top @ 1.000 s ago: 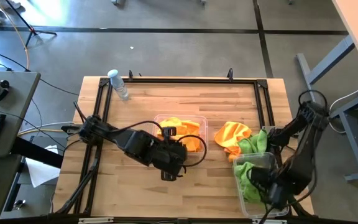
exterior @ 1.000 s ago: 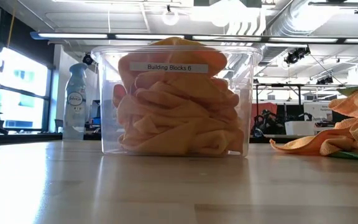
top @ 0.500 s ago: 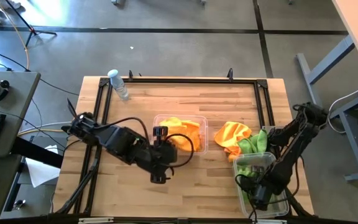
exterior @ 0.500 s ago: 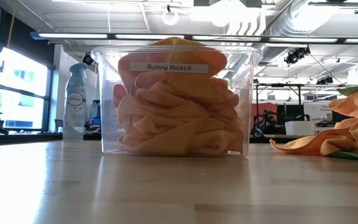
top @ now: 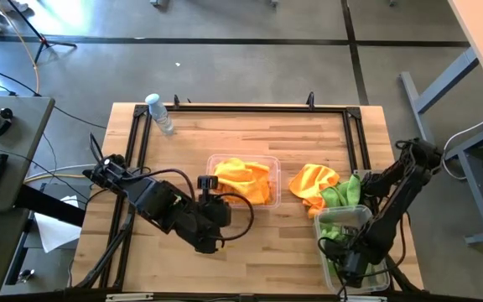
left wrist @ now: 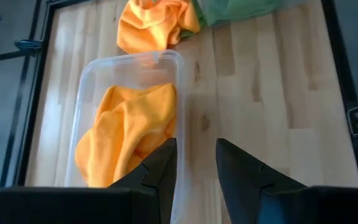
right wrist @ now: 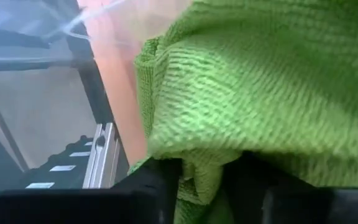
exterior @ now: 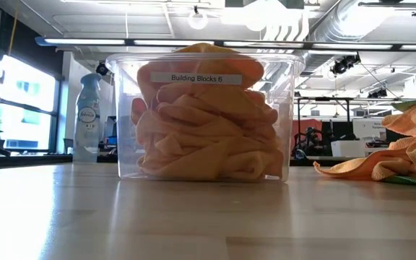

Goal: Sort microfiber towel by color & place in baskets
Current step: Put the green towel into the bottom transparent bin

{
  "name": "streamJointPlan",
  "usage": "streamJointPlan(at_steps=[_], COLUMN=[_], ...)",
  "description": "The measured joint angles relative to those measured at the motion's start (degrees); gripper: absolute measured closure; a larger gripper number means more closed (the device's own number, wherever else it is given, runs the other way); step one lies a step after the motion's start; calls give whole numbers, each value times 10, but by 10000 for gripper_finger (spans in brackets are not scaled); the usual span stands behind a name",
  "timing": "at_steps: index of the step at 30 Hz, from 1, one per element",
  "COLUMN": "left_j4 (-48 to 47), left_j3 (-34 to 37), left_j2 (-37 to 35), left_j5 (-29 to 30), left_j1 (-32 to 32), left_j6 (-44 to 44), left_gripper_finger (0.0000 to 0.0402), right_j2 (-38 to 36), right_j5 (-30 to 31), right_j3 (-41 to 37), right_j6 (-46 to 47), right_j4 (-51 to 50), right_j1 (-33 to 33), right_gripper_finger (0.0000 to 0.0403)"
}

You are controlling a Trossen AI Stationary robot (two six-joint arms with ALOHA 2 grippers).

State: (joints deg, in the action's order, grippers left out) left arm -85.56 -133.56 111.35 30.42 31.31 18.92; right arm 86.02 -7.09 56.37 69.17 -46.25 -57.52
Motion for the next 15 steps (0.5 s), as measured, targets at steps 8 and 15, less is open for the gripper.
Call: streamJointPlan(at_steps=[8, 15], left_j4=[4, 139], left_j3=[4, 190], left_j2=[0, -70], left_j5=[7, -16], left_j1=[7, 4], left_j6=[-15, -25], left_gripper_finger=[301, 301], right_j2=[0, 0], right_j5=[1, 31], right_j3=[99, 180], right_j6=[5, 28], right_j4=[-159, -253], right_j1=[0, 0], right_gripper_finger=[247, 245])
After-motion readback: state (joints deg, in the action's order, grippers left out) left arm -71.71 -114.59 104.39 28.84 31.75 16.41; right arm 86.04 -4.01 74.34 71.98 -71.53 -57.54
